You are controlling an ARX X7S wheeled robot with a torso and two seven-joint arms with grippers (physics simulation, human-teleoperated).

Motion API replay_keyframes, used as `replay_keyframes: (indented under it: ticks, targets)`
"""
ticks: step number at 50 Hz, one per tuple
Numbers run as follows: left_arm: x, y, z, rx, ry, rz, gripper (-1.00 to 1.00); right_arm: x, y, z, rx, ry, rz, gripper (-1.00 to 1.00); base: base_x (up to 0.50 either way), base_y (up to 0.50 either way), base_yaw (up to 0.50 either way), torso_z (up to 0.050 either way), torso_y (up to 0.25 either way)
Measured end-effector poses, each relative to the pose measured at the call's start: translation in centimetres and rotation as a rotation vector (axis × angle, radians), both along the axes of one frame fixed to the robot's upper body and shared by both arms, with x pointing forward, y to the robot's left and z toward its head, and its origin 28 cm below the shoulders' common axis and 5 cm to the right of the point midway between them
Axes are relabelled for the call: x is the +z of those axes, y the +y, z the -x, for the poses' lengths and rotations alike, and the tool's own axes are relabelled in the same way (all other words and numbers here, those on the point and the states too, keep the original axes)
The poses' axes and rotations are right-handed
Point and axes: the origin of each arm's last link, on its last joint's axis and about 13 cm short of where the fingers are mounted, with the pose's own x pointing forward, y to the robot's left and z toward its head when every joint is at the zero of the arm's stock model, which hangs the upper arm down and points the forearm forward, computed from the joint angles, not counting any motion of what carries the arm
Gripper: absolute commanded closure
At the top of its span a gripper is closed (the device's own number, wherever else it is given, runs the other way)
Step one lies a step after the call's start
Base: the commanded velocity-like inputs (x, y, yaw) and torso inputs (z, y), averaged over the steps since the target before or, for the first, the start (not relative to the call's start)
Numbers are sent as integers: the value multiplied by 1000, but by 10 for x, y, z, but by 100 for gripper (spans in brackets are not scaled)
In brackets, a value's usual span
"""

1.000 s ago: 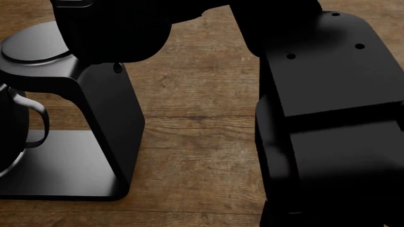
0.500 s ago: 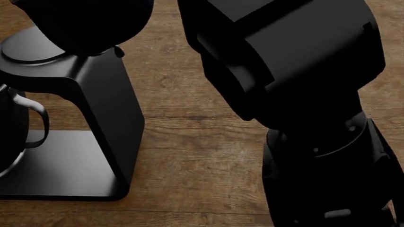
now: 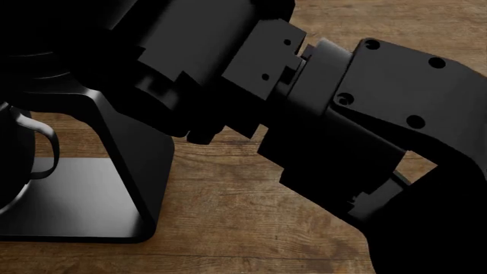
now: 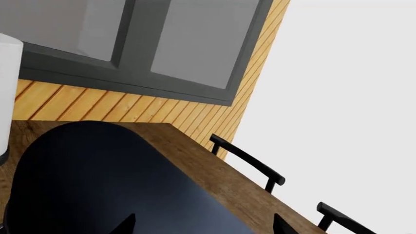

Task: Close the stand mixer head.

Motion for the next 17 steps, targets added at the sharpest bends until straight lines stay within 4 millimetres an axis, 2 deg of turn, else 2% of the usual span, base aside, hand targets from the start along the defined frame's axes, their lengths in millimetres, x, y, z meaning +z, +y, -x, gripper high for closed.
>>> replay_keyframes:
  ticks: [17]
  targets:
    - [2,-1,2,-3,-5,1,-100,3,3,-2,-5,62,-92,-100,7,6,9,-2,0]
